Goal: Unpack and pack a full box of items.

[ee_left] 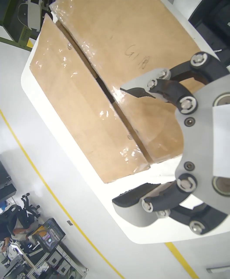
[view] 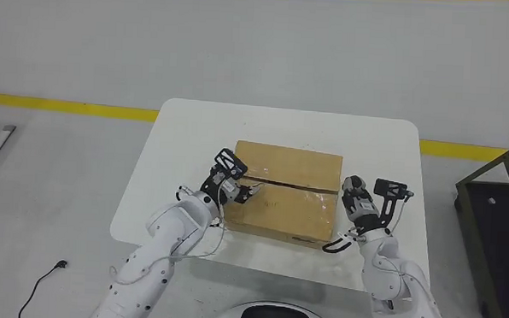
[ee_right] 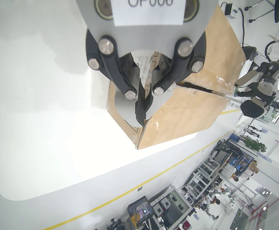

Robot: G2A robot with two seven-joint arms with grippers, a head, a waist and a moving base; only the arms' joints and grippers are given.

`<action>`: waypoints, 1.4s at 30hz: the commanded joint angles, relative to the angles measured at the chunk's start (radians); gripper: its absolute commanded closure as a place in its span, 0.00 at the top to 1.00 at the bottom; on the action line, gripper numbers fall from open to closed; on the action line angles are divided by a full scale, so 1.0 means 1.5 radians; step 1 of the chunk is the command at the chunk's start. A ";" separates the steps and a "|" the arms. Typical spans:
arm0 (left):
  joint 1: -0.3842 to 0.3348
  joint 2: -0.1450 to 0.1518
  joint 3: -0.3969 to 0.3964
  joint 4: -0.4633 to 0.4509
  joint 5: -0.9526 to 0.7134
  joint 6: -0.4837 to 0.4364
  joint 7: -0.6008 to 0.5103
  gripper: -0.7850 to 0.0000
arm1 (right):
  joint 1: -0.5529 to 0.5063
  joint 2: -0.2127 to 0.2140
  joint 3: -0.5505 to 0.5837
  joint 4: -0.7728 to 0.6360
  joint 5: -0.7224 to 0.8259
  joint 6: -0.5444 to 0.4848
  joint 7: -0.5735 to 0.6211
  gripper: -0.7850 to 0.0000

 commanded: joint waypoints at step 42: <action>-0.112 -0.030 0.086 0.131 0.226 0.054 0.065 0.00 | -0.019 0.004 0.010 -0.028 0.019 0.033 -0.027 0.00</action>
